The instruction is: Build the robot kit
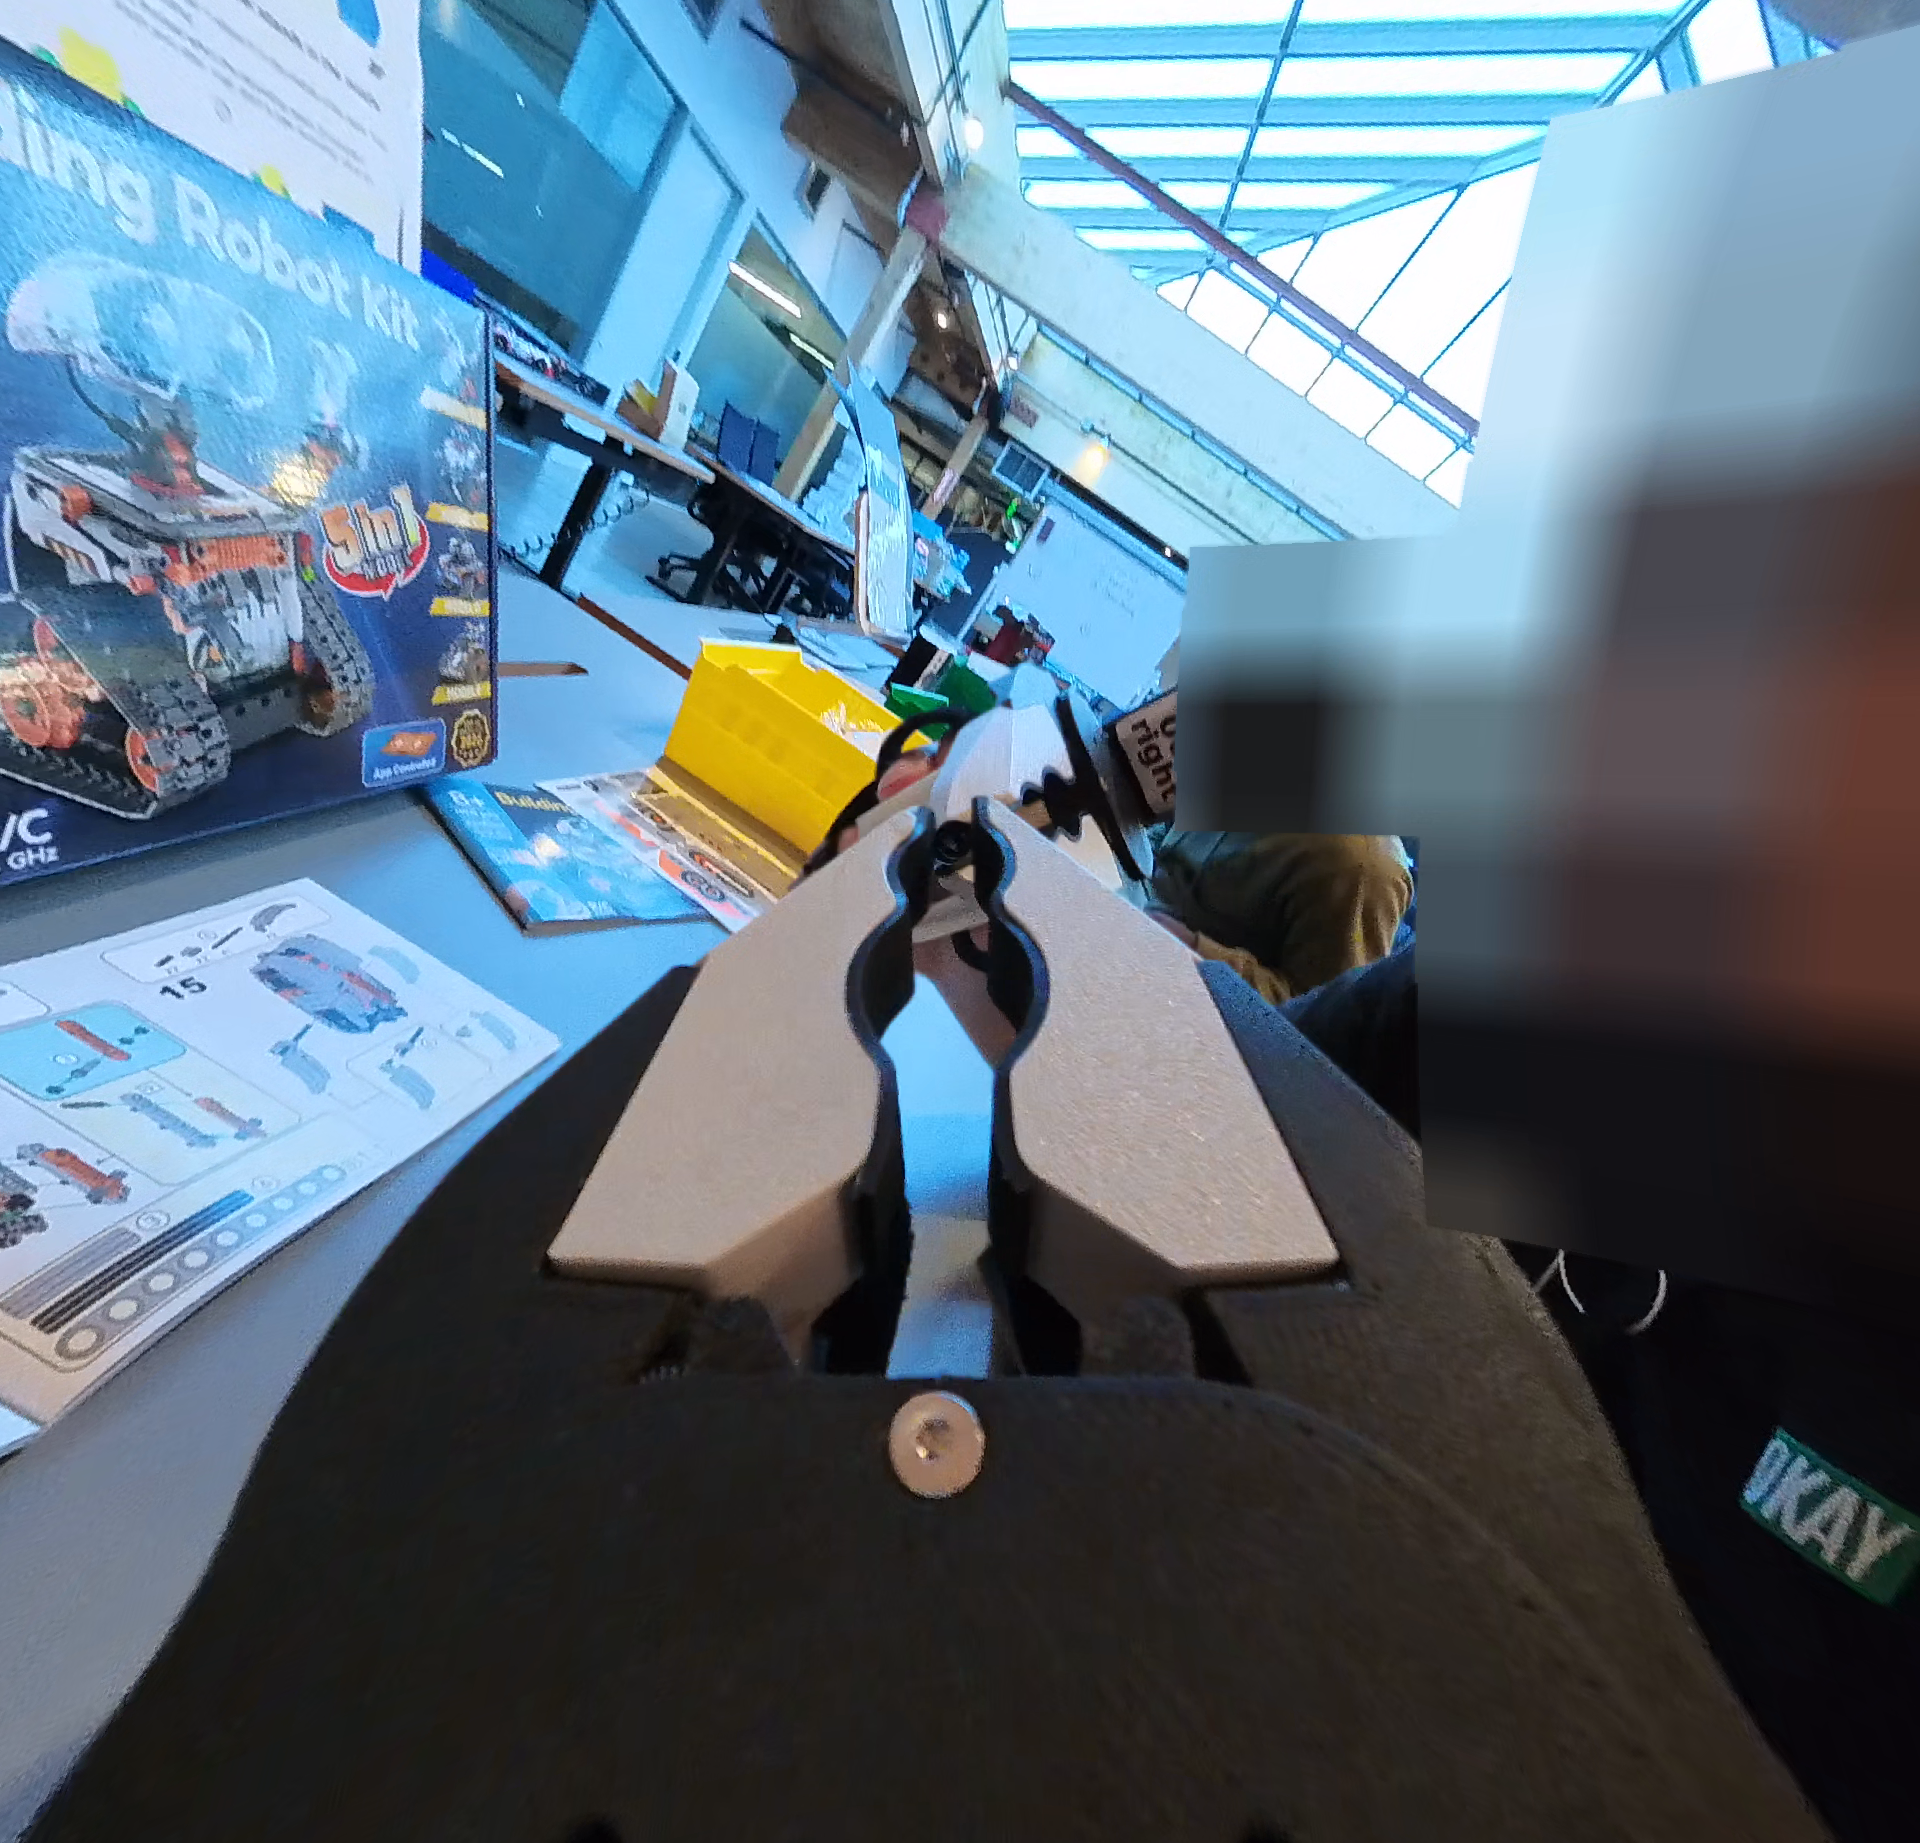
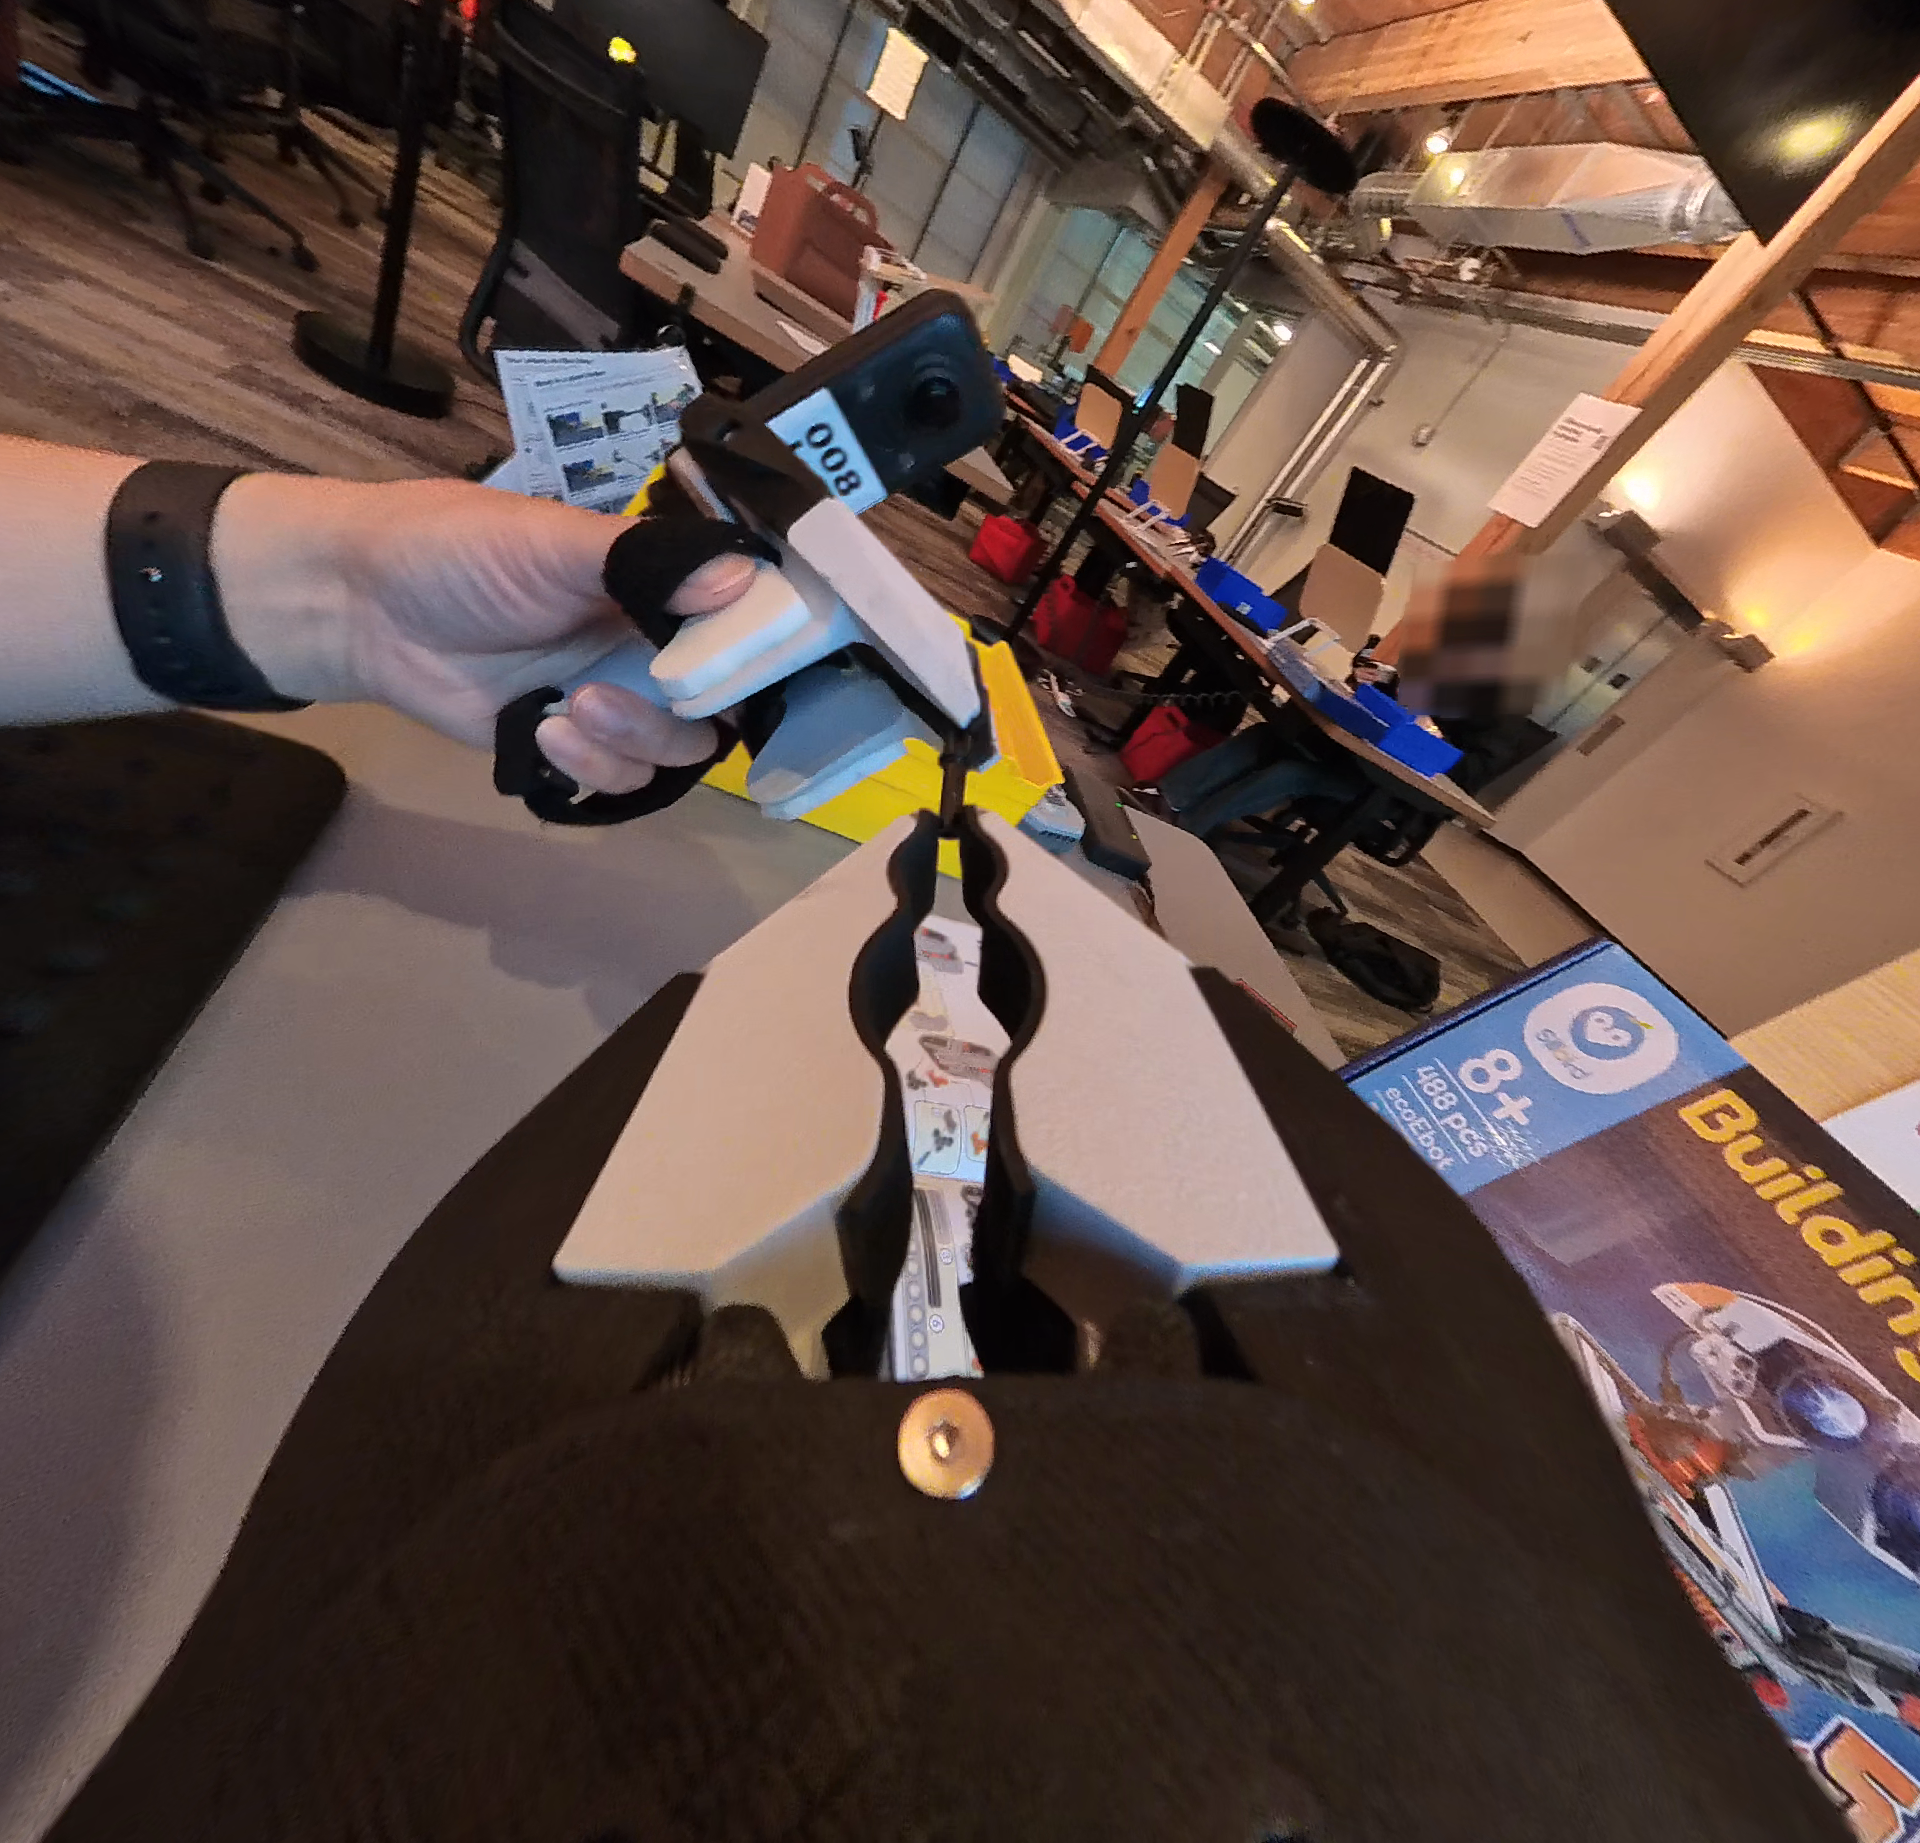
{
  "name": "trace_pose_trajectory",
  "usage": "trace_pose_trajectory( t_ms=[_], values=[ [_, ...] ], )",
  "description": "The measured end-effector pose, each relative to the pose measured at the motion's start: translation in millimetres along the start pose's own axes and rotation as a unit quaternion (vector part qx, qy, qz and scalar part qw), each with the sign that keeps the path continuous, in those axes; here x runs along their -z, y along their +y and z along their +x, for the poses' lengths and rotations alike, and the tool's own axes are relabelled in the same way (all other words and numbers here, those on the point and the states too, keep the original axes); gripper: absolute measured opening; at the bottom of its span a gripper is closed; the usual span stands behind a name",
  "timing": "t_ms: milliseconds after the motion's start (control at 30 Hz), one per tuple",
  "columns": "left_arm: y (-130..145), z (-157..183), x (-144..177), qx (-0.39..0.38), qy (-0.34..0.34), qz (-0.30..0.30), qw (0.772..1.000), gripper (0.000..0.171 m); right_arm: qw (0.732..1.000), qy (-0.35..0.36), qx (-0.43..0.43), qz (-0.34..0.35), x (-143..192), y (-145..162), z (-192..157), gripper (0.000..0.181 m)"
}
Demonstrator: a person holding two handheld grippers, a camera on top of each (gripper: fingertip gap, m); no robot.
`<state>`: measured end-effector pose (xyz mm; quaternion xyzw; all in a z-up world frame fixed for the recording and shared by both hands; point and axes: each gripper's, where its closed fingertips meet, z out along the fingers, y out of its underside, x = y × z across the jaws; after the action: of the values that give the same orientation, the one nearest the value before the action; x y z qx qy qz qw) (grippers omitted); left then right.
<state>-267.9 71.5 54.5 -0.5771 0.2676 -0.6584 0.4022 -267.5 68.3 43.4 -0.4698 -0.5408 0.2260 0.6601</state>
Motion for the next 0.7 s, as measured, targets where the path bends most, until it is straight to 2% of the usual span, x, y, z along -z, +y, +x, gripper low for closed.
trace_pose_trajectory(
  t_ms=[33, 167, 267, 700],
  values=[
    [2, 0, 1, -0.002, -0.001, -0.010, 1.000, 0.003, 1.000, -0.006, 0.001, -0.003, 0, 1, -2, 0.001],
    [12, -7, 7, -0.010, -0.033, -0.053, 0.998, 0.007, 1.000, -0.020, 0.002, -0.012, -1, 5, -5, 0.001],
    [16, -7, 8, -0.012, -0.039, -0.072, 0.997, 0.003, 0.999, -0.030, 0.008, -0.021, -2, 8, -9, 0.001],
    [28, -7, 10, -0.004, -0.041, -0.101, 0.994, 0.003, 0.998, -0.059, 0.009, -0.023, -2, 13, -17, 0.001]
  ],
)
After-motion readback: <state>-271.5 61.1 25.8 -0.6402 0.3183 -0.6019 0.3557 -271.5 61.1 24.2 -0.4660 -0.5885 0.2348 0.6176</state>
